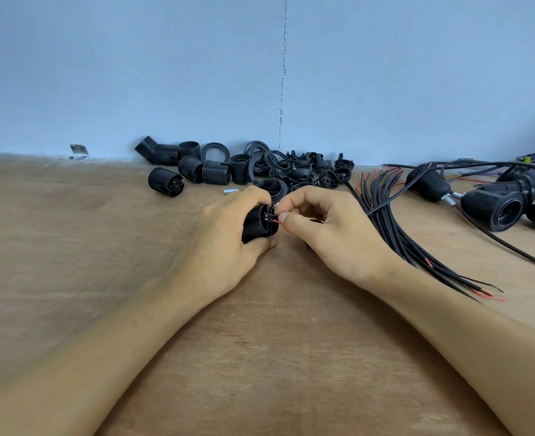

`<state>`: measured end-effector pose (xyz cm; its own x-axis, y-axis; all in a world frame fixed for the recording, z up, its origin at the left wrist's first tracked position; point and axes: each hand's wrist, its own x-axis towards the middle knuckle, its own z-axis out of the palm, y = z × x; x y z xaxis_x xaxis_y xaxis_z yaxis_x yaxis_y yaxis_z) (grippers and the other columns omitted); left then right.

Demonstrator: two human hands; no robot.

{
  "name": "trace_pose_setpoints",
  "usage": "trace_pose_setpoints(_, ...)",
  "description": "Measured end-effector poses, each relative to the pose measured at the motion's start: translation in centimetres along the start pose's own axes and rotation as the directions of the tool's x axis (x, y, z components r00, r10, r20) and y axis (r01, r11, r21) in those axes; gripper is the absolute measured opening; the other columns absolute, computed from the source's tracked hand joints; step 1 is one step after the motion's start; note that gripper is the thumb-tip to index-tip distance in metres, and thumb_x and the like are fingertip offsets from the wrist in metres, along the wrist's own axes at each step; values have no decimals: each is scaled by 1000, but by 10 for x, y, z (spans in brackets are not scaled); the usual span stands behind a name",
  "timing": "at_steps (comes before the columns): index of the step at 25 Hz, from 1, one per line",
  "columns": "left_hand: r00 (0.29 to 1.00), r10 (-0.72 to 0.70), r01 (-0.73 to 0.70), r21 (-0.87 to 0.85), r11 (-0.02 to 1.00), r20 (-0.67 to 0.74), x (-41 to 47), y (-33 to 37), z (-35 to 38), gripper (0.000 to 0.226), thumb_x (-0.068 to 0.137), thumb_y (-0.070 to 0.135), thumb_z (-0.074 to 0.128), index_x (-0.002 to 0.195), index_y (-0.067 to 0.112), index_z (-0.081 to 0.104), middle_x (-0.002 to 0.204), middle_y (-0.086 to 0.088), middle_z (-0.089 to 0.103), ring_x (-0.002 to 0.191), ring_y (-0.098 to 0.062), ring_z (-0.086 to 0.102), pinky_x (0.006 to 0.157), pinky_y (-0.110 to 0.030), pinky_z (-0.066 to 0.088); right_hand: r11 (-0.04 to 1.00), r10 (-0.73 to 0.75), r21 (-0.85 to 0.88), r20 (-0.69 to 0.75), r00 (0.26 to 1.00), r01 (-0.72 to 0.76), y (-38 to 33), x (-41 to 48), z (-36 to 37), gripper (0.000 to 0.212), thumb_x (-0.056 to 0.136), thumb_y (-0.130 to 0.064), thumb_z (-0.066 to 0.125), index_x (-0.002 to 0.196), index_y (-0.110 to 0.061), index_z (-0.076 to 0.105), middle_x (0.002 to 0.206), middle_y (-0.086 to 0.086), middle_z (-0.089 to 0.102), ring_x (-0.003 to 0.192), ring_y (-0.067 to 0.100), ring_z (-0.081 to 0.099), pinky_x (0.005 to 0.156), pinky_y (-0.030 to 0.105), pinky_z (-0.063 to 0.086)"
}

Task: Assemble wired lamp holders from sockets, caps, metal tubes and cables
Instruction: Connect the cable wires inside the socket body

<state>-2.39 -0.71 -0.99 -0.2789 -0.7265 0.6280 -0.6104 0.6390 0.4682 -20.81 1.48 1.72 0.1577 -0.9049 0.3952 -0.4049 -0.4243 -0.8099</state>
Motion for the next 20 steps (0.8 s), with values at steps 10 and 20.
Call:
trace_pose_setpoints(10,1000,-3,3,35,999,-3,-1,2,-1,49,74,21,90,103,37,56,91,14,62,83,-4,54,73,-6,37,999,18,-36,-4,1000,-18,-2,0,3,12,88,-7,66,85,-17,71,63,-21,59,61,-6,53,63,7,38)
trace_pose_setpoints(20,1000,8,-5,95,995,-24,-2,1,0,51,73,24,90,106,37,54,96,15,57,85,-1,51,72,-10,34,997,46,-54,-16,999,-47,-1,-2,1,10,90,-12,69,86,-21,72,72,-14,64,68,-3,56,68,10,42)
